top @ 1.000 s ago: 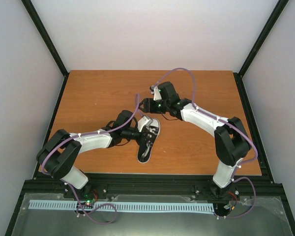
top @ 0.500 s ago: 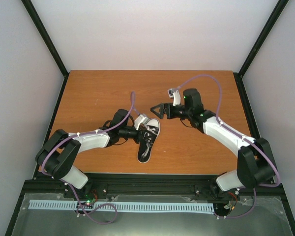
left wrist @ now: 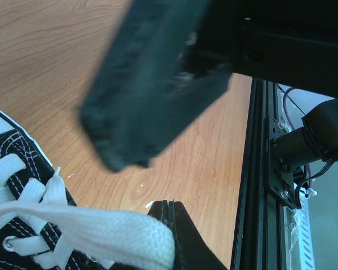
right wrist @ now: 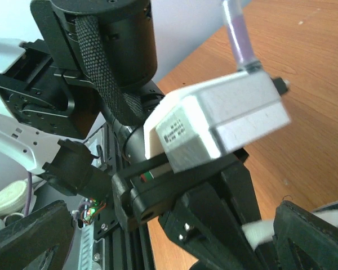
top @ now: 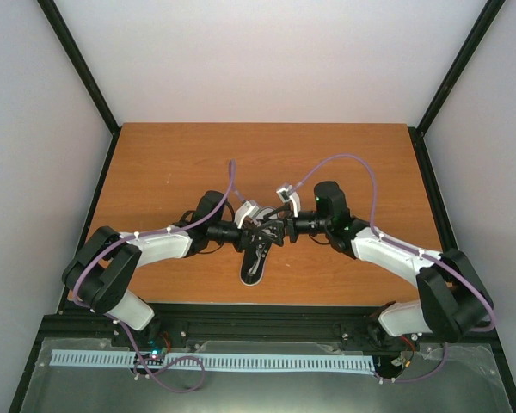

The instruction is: Tie the shoes

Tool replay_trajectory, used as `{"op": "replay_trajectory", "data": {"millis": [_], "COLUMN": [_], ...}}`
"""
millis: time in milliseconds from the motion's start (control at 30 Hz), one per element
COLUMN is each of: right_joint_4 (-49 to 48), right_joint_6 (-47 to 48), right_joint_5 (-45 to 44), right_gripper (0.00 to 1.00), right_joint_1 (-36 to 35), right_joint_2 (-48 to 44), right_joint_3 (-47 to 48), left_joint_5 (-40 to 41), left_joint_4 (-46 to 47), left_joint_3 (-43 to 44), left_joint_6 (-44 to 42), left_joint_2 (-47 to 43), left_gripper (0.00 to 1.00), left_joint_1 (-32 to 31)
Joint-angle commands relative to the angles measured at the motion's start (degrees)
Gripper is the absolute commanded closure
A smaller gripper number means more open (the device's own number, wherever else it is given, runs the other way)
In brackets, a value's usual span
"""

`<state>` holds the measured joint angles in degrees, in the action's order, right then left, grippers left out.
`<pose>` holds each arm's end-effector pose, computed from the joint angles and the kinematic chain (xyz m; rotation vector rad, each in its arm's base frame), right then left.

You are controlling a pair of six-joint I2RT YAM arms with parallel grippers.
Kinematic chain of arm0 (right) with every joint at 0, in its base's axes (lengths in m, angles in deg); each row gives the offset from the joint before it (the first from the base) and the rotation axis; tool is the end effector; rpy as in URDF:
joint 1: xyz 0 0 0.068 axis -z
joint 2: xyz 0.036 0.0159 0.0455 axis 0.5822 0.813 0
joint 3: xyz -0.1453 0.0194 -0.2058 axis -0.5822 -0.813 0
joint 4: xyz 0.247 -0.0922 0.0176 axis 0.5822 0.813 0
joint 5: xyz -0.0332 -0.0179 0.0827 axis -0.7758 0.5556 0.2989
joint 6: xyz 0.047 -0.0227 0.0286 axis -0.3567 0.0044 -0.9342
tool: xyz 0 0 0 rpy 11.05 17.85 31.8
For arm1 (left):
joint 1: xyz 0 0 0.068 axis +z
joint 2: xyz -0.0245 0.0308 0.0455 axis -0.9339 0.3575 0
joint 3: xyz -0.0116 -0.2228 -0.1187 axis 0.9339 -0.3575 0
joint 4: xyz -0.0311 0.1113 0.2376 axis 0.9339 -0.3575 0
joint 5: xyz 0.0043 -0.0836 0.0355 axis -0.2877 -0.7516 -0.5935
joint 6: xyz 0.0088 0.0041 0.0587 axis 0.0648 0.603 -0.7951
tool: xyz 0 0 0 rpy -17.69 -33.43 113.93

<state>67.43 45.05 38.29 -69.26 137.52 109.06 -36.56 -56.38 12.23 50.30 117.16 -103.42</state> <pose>0.2331 0.1953 0.2066 -0.8760 1.9211 1.4328 0.2324 -0.1966 0.1458 0.8781 2.1031 -1.3253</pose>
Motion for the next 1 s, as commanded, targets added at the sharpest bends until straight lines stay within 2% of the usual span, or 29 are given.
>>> {"op": "replay_trajectory", "data": {"millis": [0, 267, 733, 967], "right_joint_4": [-2.36, -0.51, -4.31, -6.22], "right_joint_6": [4.46, 6.23, 4.60, 4.58], "right_joint_5": [2.34, 5.98, 6.32, 6.94], "right_gripper": [0.04, 0.06, 0.08, 0.11], "right_joint_1": [-0.66, -1.74, -2.56, -2.65], "right_joint_2": [4.25, 10.50, 13.16, 14.48], "right_joint_3": [3.32, 4.92, 0.21, -1.06], "left_joint_5": [-2.86, -3.42, -3.77, -2.17], "left_joint_4": [0.49, 0.48, 1.52, -0.33], "left_joint_3": [1.62, 2.03, 2.00, 2.87], "left_joint_6": [-0.91, -0.80, 0.71, 4.09], "left_joint_2": [-0.21, -0.03, -0.50, -0.38], "left_gripper": [0.99, 0.99, 0.99, 0.99], "left_joint_1": [0.53, 0.53, 0.53, 0.53]}}
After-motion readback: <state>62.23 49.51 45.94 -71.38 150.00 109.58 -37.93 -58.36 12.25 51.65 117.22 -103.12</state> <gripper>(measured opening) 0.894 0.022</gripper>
